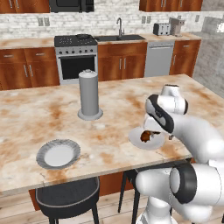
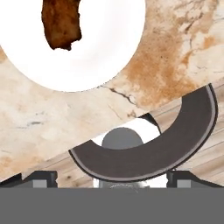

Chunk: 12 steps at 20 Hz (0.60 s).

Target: Take the chicken drumsticks from the pan and place one on each plate on the dining counter.

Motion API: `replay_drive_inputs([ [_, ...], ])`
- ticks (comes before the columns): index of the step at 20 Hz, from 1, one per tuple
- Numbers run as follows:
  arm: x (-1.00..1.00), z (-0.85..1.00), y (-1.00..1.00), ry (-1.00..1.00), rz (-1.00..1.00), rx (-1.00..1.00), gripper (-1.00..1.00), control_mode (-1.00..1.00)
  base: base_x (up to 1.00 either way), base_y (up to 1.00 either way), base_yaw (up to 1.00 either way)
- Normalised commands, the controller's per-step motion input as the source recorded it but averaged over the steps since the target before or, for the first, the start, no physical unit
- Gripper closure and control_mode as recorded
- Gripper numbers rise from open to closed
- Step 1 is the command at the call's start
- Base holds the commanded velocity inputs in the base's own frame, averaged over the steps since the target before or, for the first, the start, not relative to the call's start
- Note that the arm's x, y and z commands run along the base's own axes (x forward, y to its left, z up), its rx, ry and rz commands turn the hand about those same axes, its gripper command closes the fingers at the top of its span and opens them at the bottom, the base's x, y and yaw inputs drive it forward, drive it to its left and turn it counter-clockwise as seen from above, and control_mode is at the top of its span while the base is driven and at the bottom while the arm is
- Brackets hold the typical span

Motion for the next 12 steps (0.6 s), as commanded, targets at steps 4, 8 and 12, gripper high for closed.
replay_drive_inputs([
  [4, -0.74, 0.37, 0.15, 0.00, 0.00, 0.00, -1.00, -1.00, 0.00, 0.00, 0.00],
  [8, -0.68, 0.34, 0.10, 0.00, 0.00, 0.00, -1.00, -1.00, 0.00, 0.00, 0.00],
  [12, -0.66, 0.28, 0.02, 0.00, 0.00, 0.00, -1.00, -1.00, 0.00, 0.00, 0.00],
])
